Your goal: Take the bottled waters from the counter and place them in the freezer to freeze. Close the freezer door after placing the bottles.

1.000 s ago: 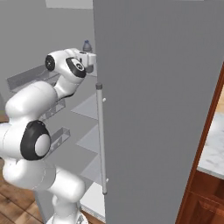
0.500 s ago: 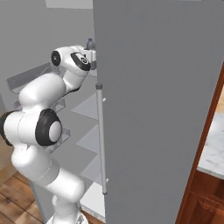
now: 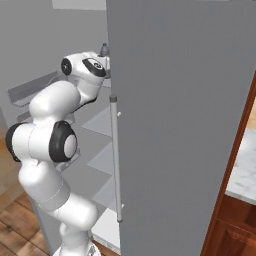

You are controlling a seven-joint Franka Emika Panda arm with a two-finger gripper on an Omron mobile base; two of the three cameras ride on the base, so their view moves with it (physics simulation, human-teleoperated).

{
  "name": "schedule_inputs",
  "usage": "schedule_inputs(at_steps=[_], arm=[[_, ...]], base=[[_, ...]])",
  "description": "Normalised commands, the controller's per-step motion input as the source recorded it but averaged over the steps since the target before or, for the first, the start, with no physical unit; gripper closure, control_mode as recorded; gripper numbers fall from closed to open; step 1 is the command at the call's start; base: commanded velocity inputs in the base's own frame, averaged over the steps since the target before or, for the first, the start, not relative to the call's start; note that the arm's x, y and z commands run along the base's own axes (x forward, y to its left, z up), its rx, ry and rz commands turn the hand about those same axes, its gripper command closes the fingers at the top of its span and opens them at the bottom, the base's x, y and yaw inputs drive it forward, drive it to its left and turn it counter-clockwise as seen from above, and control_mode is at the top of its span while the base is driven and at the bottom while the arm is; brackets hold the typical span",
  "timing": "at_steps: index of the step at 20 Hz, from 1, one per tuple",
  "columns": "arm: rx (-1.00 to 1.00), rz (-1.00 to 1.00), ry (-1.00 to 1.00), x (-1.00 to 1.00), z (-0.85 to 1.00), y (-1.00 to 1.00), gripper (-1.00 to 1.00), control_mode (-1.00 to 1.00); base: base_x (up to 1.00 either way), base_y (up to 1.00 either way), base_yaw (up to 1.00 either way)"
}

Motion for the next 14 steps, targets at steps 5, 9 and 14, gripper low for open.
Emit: schedule_inputs(at_steps=[5, 9, 14], arm=[[0.0, 0.0, -0.01, 0.0, -0.3, 0.0, 1.0, -1.0], [0.0, 0.0, 0.0, 0.0, -0.41, 0.0, 1.0, -1.0], [0.0, 0.0, 0.0, 0.0, -0.26, 0.0, 1.0, -1.0]], base=[[0.0, 0.0, 0.0], [0.0, 0.0, 0.0], [0.0, 0.0, 0.0]])
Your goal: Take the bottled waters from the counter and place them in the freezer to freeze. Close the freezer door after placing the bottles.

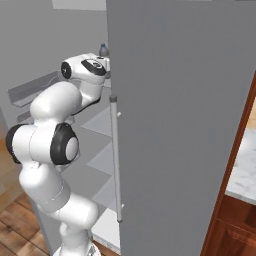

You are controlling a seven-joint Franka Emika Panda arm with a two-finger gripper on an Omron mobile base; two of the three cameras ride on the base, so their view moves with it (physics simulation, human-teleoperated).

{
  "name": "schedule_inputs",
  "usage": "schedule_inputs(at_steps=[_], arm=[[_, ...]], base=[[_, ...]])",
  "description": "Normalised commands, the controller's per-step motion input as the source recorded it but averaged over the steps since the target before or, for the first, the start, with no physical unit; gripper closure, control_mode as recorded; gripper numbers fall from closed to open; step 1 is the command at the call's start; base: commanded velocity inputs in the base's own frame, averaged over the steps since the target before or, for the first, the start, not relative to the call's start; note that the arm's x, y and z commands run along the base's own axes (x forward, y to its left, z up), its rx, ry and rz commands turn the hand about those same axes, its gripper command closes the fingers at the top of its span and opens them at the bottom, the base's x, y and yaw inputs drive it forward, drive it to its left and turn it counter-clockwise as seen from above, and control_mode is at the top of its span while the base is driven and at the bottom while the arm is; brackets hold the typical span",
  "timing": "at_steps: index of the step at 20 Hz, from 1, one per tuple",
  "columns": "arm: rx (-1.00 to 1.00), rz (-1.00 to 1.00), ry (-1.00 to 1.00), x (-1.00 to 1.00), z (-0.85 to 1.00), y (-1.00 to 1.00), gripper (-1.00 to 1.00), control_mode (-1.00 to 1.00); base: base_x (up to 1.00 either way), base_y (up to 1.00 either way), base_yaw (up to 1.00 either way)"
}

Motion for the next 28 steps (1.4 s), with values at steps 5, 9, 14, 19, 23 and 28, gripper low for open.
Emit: schedule_inputs(at_steps=[5, 9, 14, 19, 23, 28], arm=[[0.0, 0.0, 0.0, 0.0, -0.01, 0.0, 1.0, -1.0], [0.0, 0.0, 0.0, 0.0, 0.0, 0.0, -1.0, -1.0], [0.0, 0.0, 0.0, 0.0, 0.0, 0.0, -1.0, -1.0], [0.0, 0.0, 0.0, 0.0, 0.0, 0.0, -1.0, -1.0], [0.0, 0.0, 0.0, -0.11, 0.0, 0.01, -1.0, -1.0], [0.0, 0.0, 0.0, -0.29, 0.08, 0.08, -1.0, -1.0]], base=[[0.0, 0.0, 0.0], [0.0, 0.0, 0.0], [0.0, 0.0, 0.0], [0.0, 0.0, 0.0], [0.0, 0.0, 0.0], [0.0, 0.0, 0.0]])
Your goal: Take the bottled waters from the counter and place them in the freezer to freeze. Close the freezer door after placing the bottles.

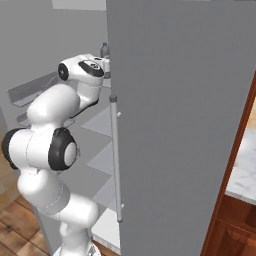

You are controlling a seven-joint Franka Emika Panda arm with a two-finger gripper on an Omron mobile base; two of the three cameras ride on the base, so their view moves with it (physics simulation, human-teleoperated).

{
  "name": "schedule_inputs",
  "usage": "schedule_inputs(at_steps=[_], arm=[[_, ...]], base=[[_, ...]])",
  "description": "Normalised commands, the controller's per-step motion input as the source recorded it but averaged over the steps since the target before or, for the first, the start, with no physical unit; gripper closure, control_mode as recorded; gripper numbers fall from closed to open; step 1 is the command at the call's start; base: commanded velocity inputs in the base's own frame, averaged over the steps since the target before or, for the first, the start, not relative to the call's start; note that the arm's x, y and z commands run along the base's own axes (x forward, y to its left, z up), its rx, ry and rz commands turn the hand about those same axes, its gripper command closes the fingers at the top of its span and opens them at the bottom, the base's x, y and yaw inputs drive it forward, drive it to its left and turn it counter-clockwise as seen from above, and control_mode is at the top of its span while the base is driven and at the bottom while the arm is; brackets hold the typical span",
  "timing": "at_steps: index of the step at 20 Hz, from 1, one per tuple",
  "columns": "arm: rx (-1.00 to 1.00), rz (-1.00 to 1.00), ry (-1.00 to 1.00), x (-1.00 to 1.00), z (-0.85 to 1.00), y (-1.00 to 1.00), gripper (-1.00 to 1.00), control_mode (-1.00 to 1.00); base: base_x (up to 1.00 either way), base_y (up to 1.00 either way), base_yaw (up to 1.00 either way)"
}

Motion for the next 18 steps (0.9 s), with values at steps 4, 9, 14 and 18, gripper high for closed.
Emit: schedule_inputs(at_steps=[4, 9, 14, 18], arm=[[0.0, 0.0, 0.0, -0.39, 0.15, 0.06, -1.0, -1.0], [0.0, 0.0, 0.0, -0.49, 0.21, 0.02, -1.0, -1.0], [0.0, 0.0, 0.04, -0.68, 0.25, 0.0, -1.0, -1.0], [0.0, 0.02, 0.08, -0.79, 0.25, 0.13, -1.0, -1.0]], base=[[0.0, 0.0, 0.0], [0.0, 0.0, 0.0], [0.0, 0.0, 0.0], [0.0, 0.0, 0.0]])
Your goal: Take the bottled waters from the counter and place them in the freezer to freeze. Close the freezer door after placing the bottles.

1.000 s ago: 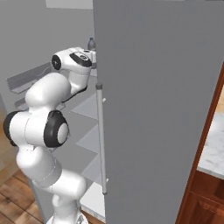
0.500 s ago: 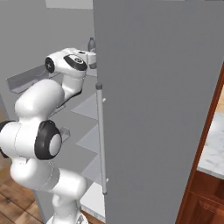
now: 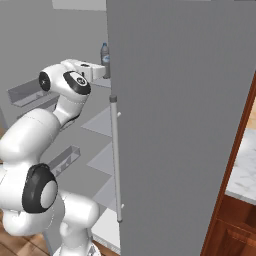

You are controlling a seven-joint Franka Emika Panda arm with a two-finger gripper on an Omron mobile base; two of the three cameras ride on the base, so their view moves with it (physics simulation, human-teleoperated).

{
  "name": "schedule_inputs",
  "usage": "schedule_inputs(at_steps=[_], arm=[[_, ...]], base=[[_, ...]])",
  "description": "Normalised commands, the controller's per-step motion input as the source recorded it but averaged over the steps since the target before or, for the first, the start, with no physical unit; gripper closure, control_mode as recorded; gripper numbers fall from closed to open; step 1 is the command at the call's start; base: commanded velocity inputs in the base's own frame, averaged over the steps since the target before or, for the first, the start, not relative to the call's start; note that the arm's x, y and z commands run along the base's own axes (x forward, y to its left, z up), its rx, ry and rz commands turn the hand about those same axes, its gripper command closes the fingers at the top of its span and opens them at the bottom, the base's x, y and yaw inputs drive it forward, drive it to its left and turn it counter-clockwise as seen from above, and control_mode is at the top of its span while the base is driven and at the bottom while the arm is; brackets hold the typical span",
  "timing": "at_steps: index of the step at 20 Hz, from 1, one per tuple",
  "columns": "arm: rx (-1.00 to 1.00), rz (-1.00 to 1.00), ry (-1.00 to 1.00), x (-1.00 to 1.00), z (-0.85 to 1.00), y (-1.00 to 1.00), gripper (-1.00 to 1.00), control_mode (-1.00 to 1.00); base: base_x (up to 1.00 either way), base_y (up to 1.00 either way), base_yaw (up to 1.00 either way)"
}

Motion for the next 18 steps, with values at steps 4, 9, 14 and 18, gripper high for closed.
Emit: schedule_inputs(at_steps=[4, 9, 14, 18], arm=[[0.08, 0.08, 0.04, -0.97, 0.24, 0.02, -1.0, -1.0], [0.12, 0.08, 0.05, -1.0, 0.33, 0.05, -1.0, -1.0], [0.17, 0.07, 0.17, -0.99, 0.44, 0.0, -1.0, -1.0], [0.11, 0.05, 0.35, -0.69, 0.65, 0.06, -1.0, -1.0]], base=[[0.0, 0.0, 0.0], [0.0, 0.0, 0.0], [0.0, 0.0, 0.0], [0.0, 0.0, 0.0]])
